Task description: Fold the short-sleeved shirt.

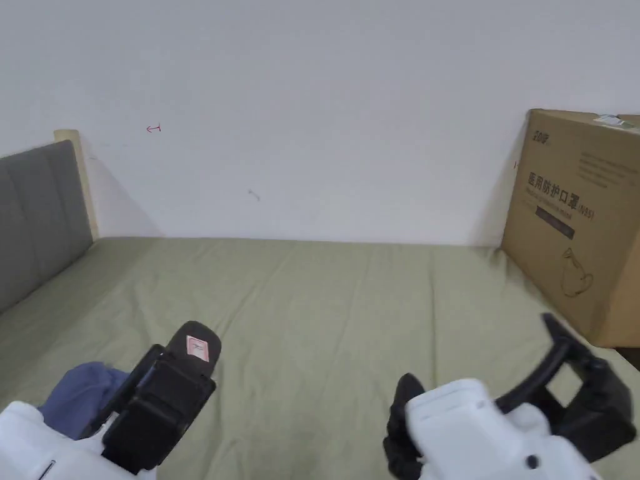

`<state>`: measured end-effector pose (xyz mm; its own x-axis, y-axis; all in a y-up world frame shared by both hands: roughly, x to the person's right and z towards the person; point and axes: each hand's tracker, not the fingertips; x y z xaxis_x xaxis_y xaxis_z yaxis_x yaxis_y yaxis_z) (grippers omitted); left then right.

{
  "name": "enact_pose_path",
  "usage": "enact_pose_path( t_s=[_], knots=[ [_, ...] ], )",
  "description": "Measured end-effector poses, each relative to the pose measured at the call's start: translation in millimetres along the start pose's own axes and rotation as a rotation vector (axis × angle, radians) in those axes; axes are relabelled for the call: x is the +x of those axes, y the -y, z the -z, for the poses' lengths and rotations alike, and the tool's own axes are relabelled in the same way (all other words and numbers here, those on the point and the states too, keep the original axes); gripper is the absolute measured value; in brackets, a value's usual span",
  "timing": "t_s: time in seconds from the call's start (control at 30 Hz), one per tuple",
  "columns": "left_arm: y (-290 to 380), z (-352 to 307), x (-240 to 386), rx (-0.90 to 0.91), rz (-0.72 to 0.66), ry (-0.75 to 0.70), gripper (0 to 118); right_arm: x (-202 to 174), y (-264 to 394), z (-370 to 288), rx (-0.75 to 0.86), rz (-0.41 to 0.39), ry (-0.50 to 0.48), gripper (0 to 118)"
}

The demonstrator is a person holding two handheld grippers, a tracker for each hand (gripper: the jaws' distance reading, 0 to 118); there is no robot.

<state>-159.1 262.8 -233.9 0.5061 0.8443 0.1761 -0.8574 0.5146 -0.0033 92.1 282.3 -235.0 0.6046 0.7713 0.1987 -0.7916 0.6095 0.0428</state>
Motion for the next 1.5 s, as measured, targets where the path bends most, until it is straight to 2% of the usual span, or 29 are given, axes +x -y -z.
enact_pose_path(
  t_s=[0.07, 0.13, 0.17, 0.23, 0.3, 0.33, 0.37, 0.43, 0.53, 0.57, 0.63, 0.67, 0.77, 0.9, 1.03, 1.2, 1.27, 1.3, 1.33, 1.37, 1.4, 1.43, 1.47, 1.5],
  knots=[
    [6.7, 2.8, -16.2, -0.005, -0.108, -0.035, 107, -22.3, -1.5, -2.9, 0.007, -0.205, -0.056, 118],
    [13.0, 4.3, -29.8, -0.031, -0.125, -0.123, 107, -40.8, 2.5, -4.5, -0.003, -0.312, -0.173, 118],
    [16.2, 4.8, -37.1, -0.039, -0.129, -0.16, 107, -48.0, 5.4, -5.5, -0.004, -0.312, -0.212, 118],
    [22.2, 8.4, -45.1, -0.064, -0.121, -0.219, 107, -54.1, 5.7, -5.2, -0.044, -0.251, -0.269, 118],
    [18.3, 15.9, -43.9, -0.123, -0.109, -0.251, 107, -45.1, 5.1, 2.3, -0.063, -0.105, -0.252, 118],
    [16.7, 20.3, -37.4, -0.131, -0.053, -0.232, 107, -36.5, 1.7, 6.9, -0.084, -0.023, -0.236, 118],
    [14.3, 23.0, -24.5, -0.113, 0.035, -0.216, 107, -24.6, -2.2, 12.6, -0.107, 0.102, -0.193, 118],
    [11.1, 27.7, 7.3, -0.085, 0.335, -0.197, 107, 4.4, -3.4, 20.6, -0.137, 0.369, -0.156, 118],
    [26.5, 33.0, 53.0, -0.097, 0.868, -0.2, 108, 32.4, 8.1, 27.9, -0.225, 0.736, -0.087, 118],
    [37.3, 33.0, 60.4, -0.097, 1.018, -0.193, 108, 35.8, 16.8, 28.7, -0.247, 0.836, -0.07, 118],
    [56.7, 27.7, 66.6, -0.107, 1.191, -0.206, 108, 32.3, 35.9, 27.7, -0.266, 0.942, -0.041, 118],
    [63.9, 26.3, 65.5, -0.123, 1.227, -0.194, 107, 27.3, 43.0, 26.0, -0.3, 0.94, -0.018, 118],
    [69.6, 21.0, 57.1, -0.189, 1.136, -0.137, 107, 19.3, 57.8, 27.2, -0.389, 0.898, -0.053, 118],
    [59.3, 17.6, 57.8, -0.133, 1.045, -0.136, 107, 22.6, 55.3, 21.3, -0.335, 0.909, -0.057, 118],
    [51.2, 15.2, 59.9, -0.046, 1.065, -0.176, 107, 30.5, 47.3, 17.3, -0.273, 0.883, -0.018, 118],
    [49.4, 15.2, 55.7, -0.072, 1.072, -0.186, 107, 28.9, 42.9, 13.7, -0.253, 0.841, -0.026, 118],
    [49.8, 13.1, 56.4, -0.085, 1.055, -0.192, 101, 30.5, 41.5, 12.0, -0.293, 0.867, -0.033, 118],
    [49.9, 11.1, 57.4, -0.066, 1.025, -0.212, 92, 32.1, 42.3, 12.2, -0.302, 0.897, -0.046, 117],
    [47.9, 9.8, 58.7, -0.056, 0.992, -0.23, 66, 33.6, 42.8, 12.9, -0.302, 0.924, -0.073, 112],
    [45.5, 9.9, 59.3, -0.053, 0.963, -0.241, 37, 34.8, 42.9, 12.2, -0.297, 0.922, -0.071, 98],
    [44.7, 10.7, 59.6, -0.054, 0.967, -0.234, 11, 34.1, 41.1, 10.2, -0.291, 0.915, -0.046, 65],
    [45.3, 10.6, 58.9, -0.048, 0.975, -0.235, 3, 33.8, 39.6, 10.0, -0.293, 0.891, 0.006, 13],
    [46.4, 8.4, 58.5, -0.033, 1.0, -0.238, 2, 34.1, 41.9, 11.9, -0.306, 0.888, 0.022, 10],
    [46.3, 8.1, 58.0, -0.042, 1.044, -0.222, 0, 36.4, 45.0, 10.4, -0.296, 0.905, -0.013, 10]
  ],
)
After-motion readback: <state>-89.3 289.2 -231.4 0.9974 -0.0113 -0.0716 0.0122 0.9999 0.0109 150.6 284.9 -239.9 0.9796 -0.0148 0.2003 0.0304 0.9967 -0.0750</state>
